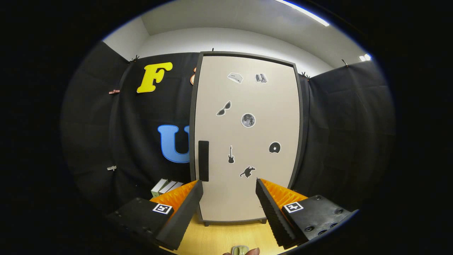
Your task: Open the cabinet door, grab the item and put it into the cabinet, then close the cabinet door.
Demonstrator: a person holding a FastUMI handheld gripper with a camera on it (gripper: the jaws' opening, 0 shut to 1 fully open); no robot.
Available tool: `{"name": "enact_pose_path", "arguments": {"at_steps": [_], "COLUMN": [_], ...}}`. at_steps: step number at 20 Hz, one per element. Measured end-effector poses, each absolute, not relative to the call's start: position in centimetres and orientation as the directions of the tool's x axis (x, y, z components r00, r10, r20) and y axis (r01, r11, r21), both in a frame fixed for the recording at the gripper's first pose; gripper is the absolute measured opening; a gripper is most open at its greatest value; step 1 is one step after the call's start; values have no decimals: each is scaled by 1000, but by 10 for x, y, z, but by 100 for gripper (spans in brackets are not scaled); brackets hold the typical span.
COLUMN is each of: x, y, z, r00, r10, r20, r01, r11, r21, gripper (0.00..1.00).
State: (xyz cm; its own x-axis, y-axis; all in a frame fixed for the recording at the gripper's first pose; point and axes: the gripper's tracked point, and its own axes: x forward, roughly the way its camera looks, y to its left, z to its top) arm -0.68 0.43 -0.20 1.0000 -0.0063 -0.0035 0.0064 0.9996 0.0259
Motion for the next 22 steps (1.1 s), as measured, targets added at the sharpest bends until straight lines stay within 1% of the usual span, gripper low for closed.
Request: {"name": "enact_pose_path", "arguments": {"at_steps": [3, 7, 14, 19, 22], "x": [-3, 15, 83, 133, 159], "y": [6, 22, 49, 67, 68], "z": [-3, -5, -29, -33, -26], "r00": [1000, 1000, 998, 998, 1000], "r10": [-15, 3, 13, 32, 15], "r20": [-2, -6, -56, -49, -11], "r01": [15, -3, -9, -30, -14], "r11": [999, 998, 998, 998, 999], "r21": [43, 62, 62, 52, 45], "gripper": [98, 98, 98, 98, 98]}}
